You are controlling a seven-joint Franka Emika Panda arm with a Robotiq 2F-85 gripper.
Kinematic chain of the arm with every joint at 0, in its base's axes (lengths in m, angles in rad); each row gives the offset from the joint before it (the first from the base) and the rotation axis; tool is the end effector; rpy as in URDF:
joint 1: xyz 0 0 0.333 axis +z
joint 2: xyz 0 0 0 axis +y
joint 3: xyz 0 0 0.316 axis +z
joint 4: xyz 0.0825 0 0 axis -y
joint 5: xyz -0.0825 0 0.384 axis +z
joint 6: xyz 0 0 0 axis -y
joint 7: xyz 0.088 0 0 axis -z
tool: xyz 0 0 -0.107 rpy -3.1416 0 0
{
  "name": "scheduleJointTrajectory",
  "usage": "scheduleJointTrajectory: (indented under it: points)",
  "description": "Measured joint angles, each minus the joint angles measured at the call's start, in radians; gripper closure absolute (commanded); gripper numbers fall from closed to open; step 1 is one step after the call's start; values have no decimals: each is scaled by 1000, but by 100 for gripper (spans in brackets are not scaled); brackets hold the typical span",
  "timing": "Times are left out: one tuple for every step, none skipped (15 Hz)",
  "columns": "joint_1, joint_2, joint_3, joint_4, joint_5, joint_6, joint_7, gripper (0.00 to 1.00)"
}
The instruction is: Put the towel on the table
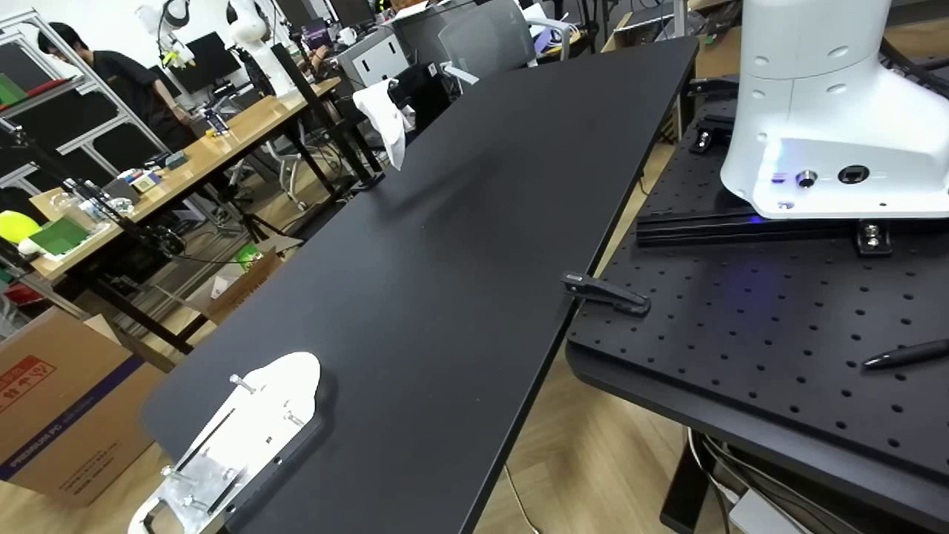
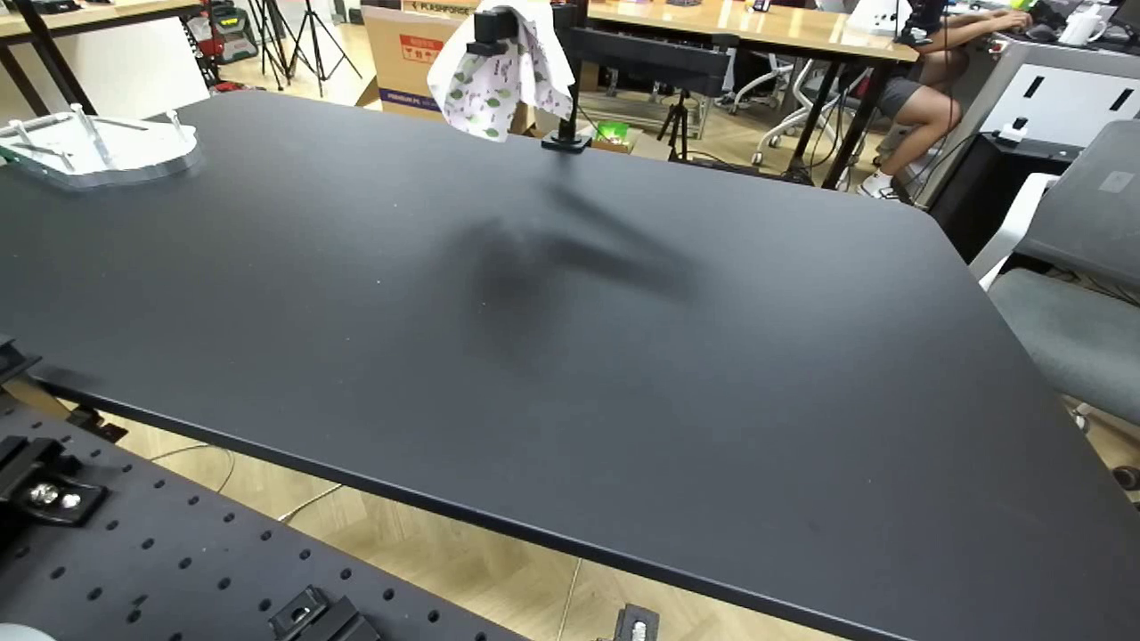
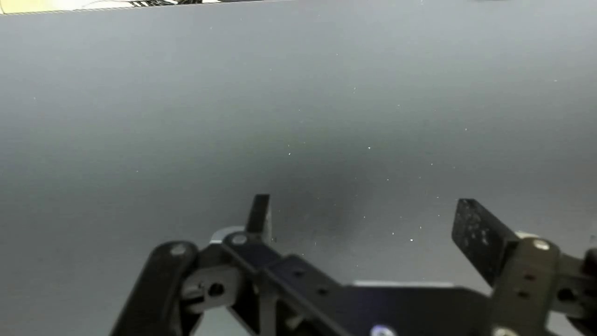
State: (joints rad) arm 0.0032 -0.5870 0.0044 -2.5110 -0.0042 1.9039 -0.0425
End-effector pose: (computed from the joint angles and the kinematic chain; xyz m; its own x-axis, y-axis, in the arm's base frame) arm 0.3683 0.0026 0.4776 0.9985 0.0507 -0.0204 0.0508 -0.9987 0.0055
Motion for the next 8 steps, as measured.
scheduleJointTrajectory:
  points:
    - [0, 0, 0, 0, 0, 0, 0, 0]
    - [0, 0, 0, 0, 0, 0, 0, 0]
    - [0, 0, 0, 0, 0, 0, 0, 0]
    - [0, 0, 0, 0, 0, 0, 0, 0]
    - [0, 0, 0, 0, 0, 0, 0, 0]
    - [0, 0, 0, 0, 0, 0, 0, 0]
    - [0, 1, 0, 0, -4, 5, 0, 0]
    - [0, 4, -1, 0, -12, 15, 0, 0]
